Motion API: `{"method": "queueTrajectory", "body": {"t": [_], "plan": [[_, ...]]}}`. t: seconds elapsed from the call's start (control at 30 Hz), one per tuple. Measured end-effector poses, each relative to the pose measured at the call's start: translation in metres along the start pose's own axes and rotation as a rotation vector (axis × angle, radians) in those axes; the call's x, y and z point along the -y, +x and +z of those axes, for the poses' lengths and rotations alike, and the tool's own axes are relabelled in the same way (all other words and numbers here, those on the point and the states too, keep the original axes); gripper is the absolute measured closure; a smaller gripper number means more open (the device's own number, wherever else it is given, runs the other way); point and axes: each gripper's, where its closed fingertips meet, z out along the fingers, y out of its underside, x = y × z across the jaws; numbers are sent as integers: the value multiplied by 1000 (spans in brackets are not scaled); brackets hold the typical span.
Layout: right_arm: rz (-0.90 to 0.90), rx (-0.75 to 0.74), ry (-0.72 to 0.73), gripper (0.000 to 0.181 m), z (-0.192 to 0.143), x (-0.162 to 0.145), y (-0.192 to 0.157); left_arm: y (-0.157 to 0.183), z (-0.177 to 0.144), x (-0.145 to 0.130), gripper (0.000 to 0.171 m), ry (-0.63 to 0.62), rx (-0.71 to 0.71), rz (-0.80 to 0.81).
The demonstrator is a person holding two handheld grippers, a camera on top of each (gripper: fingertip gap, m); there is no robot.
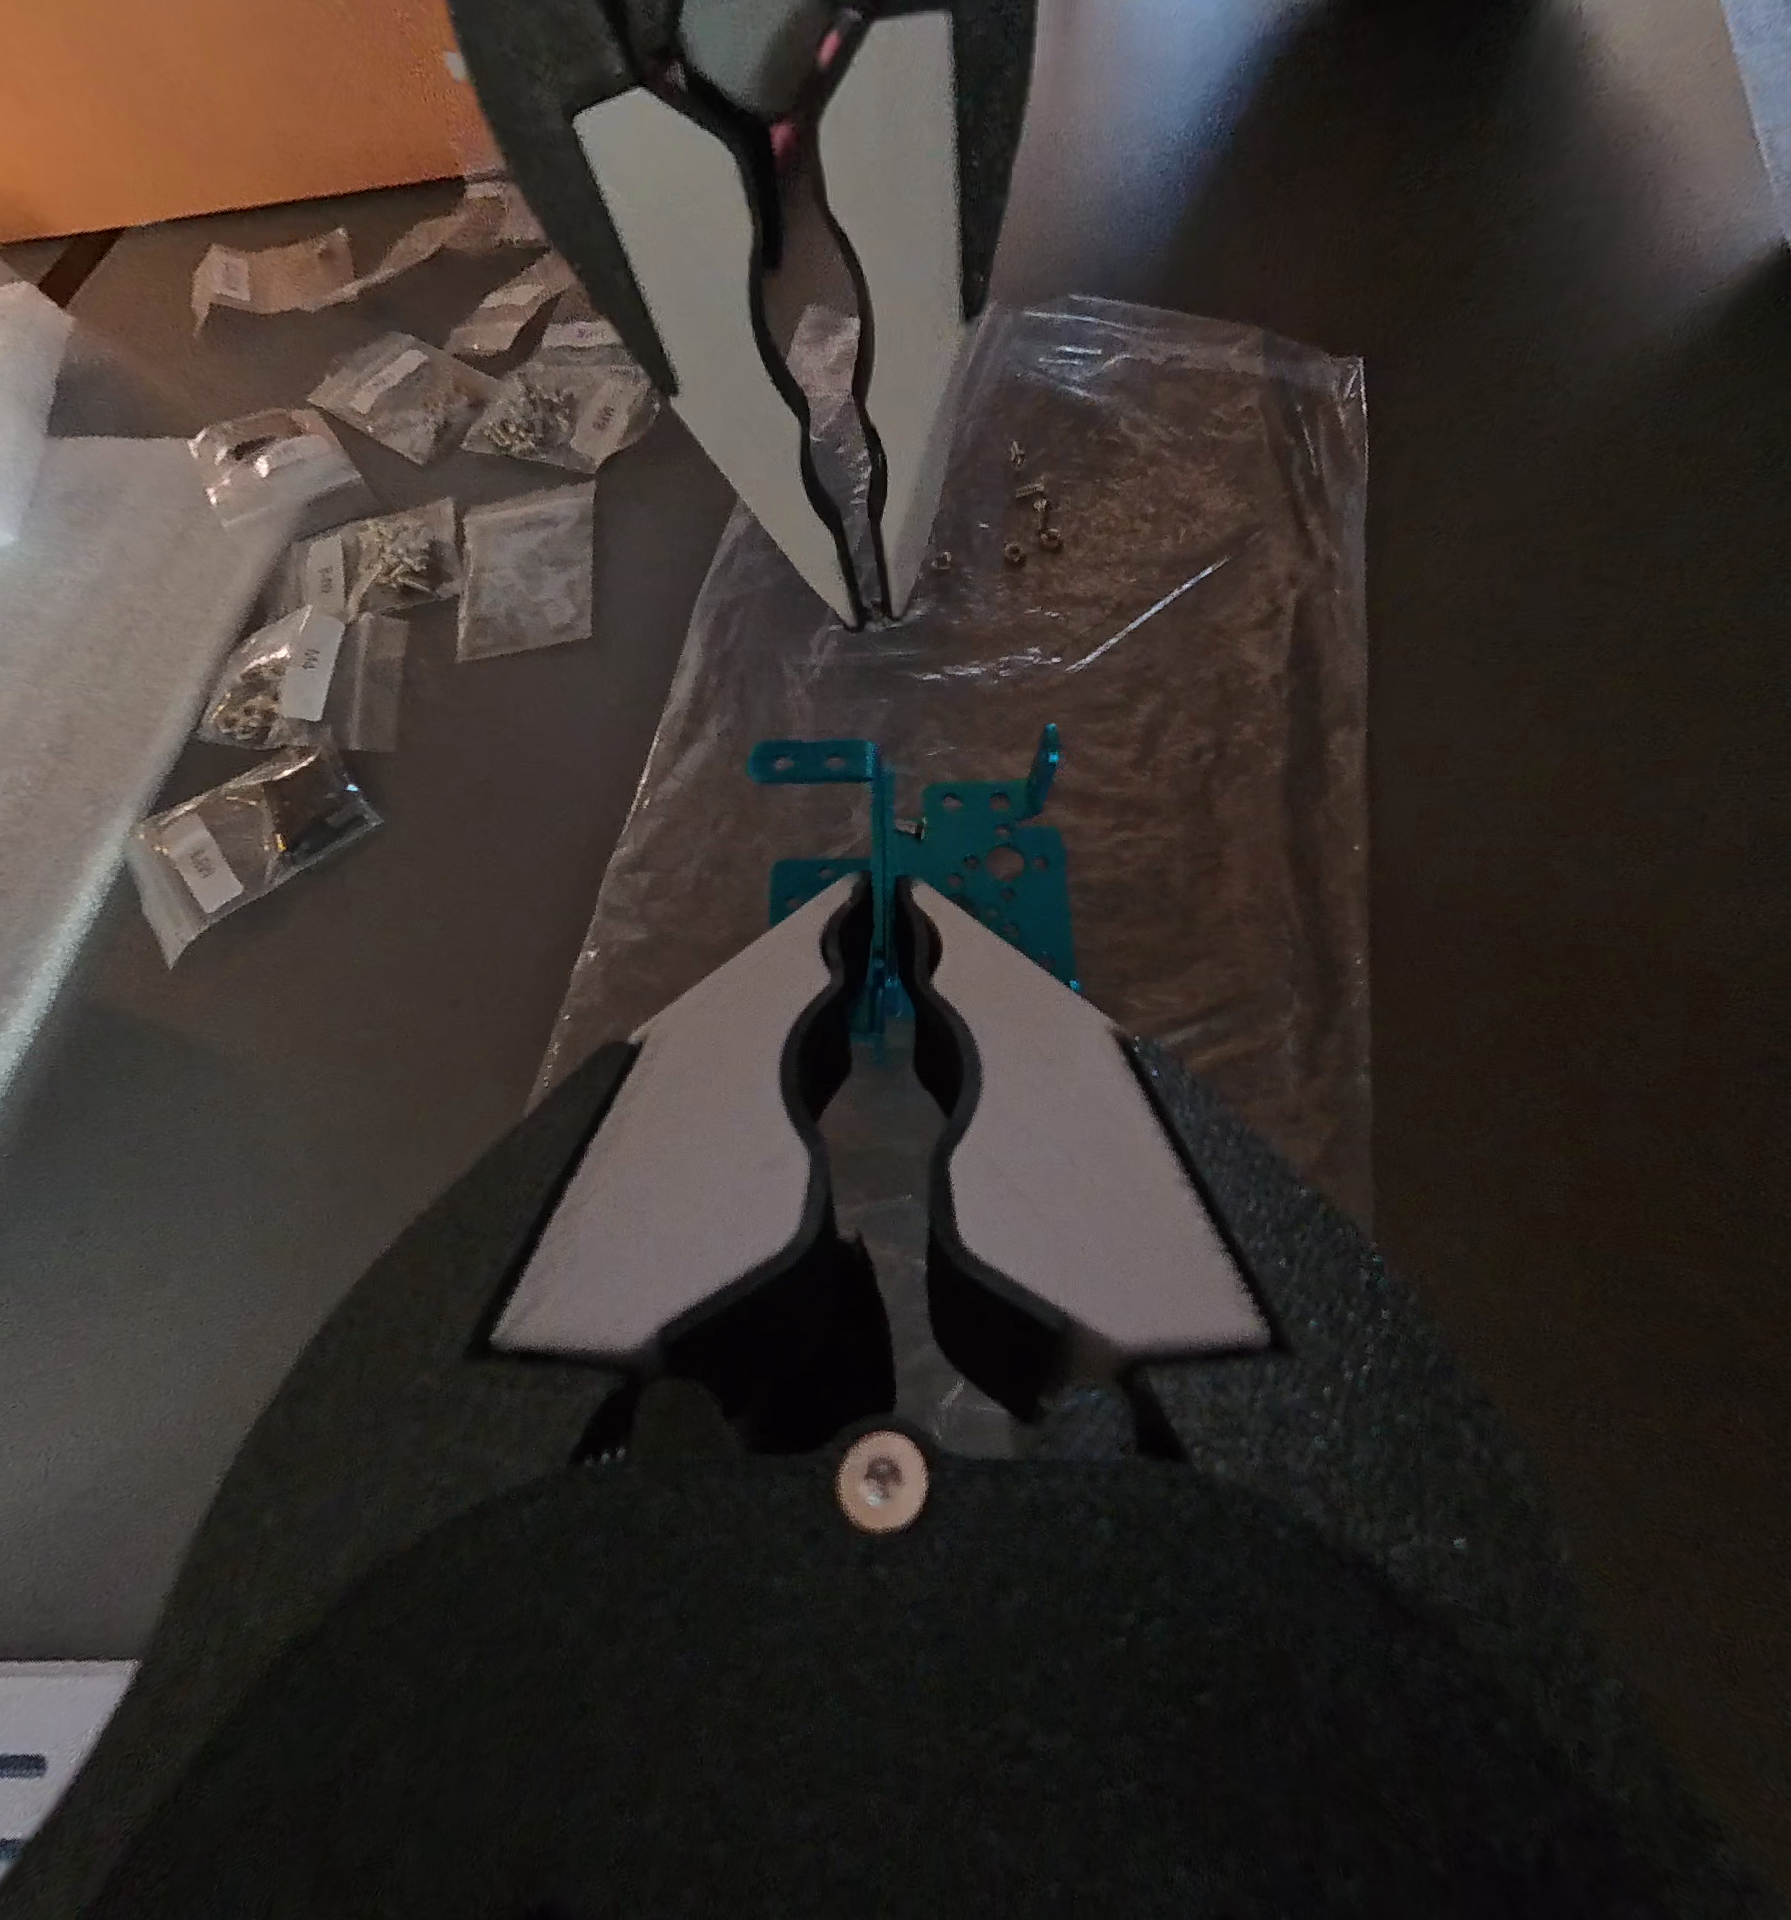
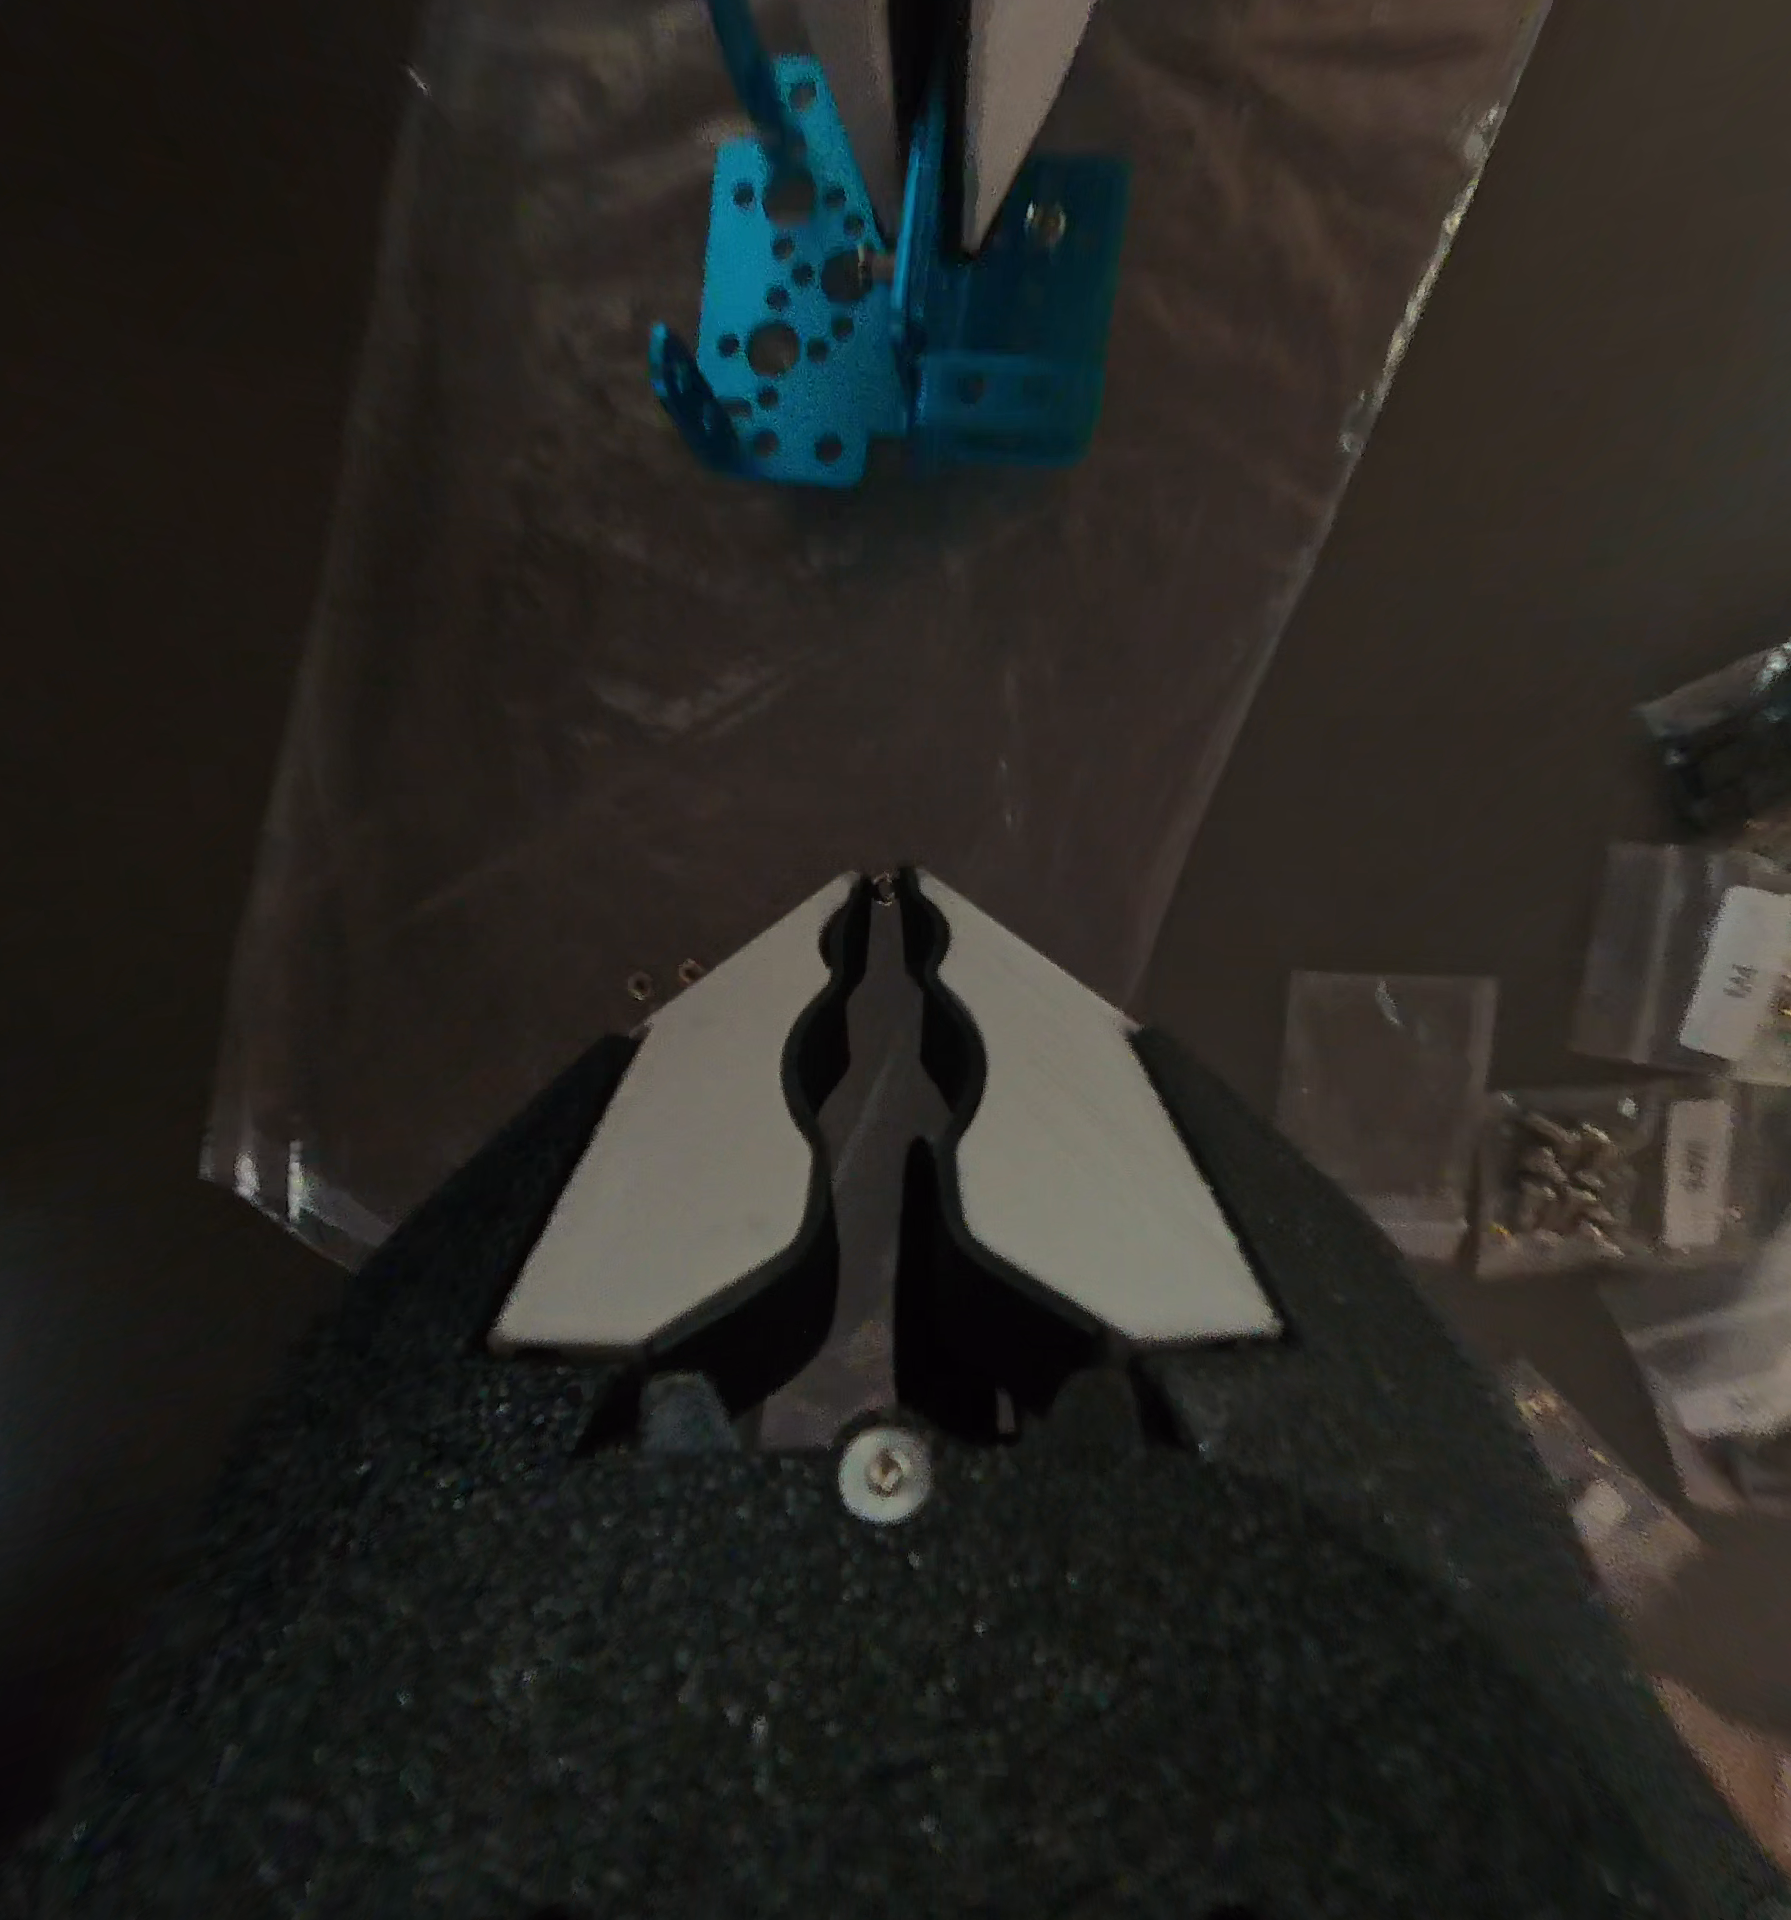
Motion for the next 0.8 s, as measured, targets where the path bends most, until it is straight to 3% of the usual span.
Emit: {"method": "queueTrajectory", "body": {"t": [0.2,0.37,0.47,0.57,0.63,0.8], "plan": [[13,-1,-34,176,3,-4,-2,-1,0,1,168,9,-18,-64],[33,12,-20,165,-1,-5,1,-3,-2,2,168,10,-11,-94],[31,-14,97,162,-17,19,4,-4,-3,5,168,24,-10,-131],[36,-65,381,155,-41,74,11,-5,-4,8,168,36,-3,-158],[50,-66,496,150,-43,98,9,-4,-4,10,168,42,-8,-170],[2,-147,439,141,-18,98,14,0,-4,12,168,52,-19,-186]]}}
